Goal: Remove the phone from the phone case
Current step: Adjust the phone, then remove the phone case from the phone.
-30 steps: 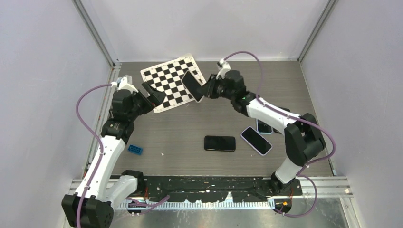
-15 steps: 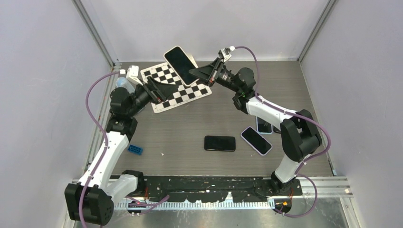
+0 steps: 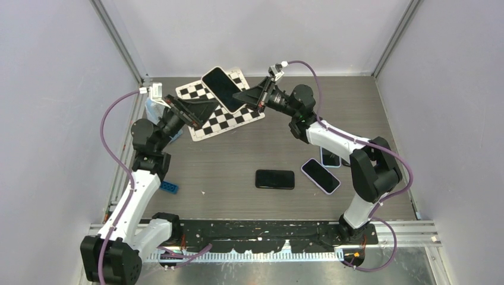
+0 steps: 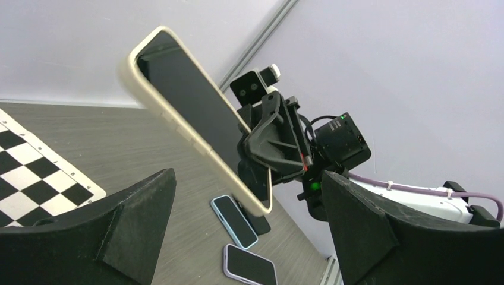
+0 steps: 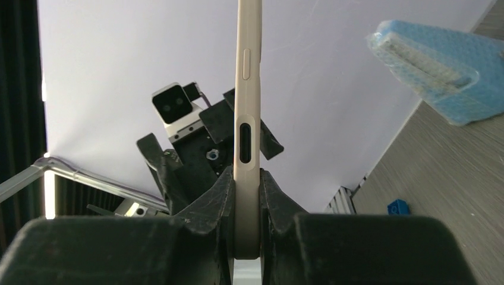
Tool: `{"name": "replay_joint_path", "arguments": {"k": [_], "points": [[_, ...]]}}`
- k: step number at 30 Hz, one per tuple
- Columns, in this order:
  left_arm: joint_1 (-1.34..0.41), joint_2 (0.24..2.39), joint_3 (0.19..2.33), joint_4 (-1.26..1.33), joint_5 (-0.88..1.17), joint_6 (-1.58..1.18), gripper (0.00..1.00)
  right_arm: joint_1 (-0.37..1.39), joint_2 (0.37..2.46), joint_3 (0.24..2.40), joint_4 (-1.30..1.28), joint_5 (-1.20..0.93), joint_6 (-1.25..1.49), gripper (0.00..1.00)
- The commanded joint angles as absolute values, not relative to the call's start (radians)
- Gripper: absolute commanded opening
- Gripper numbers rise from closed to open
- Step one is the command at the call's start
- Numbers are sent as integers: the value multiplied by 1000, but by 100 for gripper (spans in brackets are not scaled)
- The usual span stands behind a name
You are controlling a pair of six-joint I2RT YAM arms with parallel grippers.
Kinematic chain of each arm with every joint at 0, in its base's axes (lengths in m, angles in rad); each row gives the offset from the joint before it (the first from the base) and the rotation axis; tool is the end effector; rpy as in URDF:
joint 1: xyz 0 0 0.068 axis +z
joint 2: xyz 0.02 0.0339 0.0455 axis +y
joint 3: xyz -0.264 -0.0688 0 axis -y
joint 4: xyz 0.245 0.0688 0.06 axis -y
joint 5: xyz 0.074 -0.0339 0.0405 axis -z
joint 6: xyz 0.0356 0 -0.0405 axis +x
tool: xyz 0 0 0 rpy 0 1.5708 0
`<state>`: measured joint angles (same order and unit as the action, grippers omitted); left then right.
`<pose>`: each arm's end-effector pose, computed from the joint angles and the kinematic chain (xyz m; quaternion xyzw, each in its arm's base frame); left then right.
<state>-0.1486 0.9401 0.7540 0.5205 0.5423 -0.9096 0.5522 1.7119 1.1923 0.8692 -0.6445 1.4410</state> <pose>0.2098 -0.0500 0.3746 -0.0047 0.5995 -0.5303 0.5994 0.3258 0.2259 0.3404 -0.0005 0.6026 0.7511 0.2696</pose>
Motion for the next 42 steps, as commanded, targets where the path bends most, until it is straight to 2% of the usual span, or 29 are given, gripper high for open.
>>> {"name": "replay_joint_path", "arguments": {"k": [1, 6, 8, 16, 19, 24, 28, 30, 31, 33, 34, 35, 36, 38, 40, 42], "points": [[-144, 976, 782, 590, 509, -961, 94, 580, 1616, 1234, 813, -641, 1310, 1], [-144, 1051, 853, 461, 487, -1041, 74, 592, 1601, 1232, 799, -664, 1285, 1], [-144, 1085, 867, 466, 520, -1080, 69, 592, 1598, 1225, 804, -663, 1288, 1], [-143, 1138, 843, 561, 568, -1159, 61, 593, 1612, 1207, 865, -661, 1344, 1], [-143, 1159, 842, 617, 585, -1186, 56, 592, 1624, 1206, 875, -677, 1375, 1], [-143, 1184, 850, 640, 603, -1193, 41, 592, 1645, 1203, 891, -694, 1414, 1], [-143, 1204, 848, 659, 616, -1206, 25, 592, 1660, 1203, 889, -703, 1426, 1], [-143, 1210, 851, 663, 620, -1210, 7, 592, 1665, 1201, 884, -706, 1426, 1], [-143, 1211, 851, 661, 618, -1210, 0, 592, 1668, 1198, 882, -705, 1425, 5], [-143, 1208, 850, 651, 603, -1216, 0, 591, 1664, 1183, 887, -692, 1420, 23], [-143, 1205, 849, 646, 592, -1220, 0, 591, 1662, 1164, 890, -684, 1411, 38], [-143, 1201, 850, 637, 577, -1224, 0, 591, 1654, 1155, 892, -668, 1394, 47], [-143, 1197, 855, 621, 563, -1231, 0, 591, 1644, 1134, 894, -661, 1382, 60], [-143, 1194, 872, 602, 543, -1240, 0, 591, 1628, 1106, 894, -641, 1349, 73], [-143, 1193, 883, 601, 534, -1248, 0, 591, 1618, 1086, 897, -631, 1331, 79], [-143, 1190, 887, 598, 520, -1254, 0, 593, 1617, 1077, 907, -632, 1329, 81]]}}
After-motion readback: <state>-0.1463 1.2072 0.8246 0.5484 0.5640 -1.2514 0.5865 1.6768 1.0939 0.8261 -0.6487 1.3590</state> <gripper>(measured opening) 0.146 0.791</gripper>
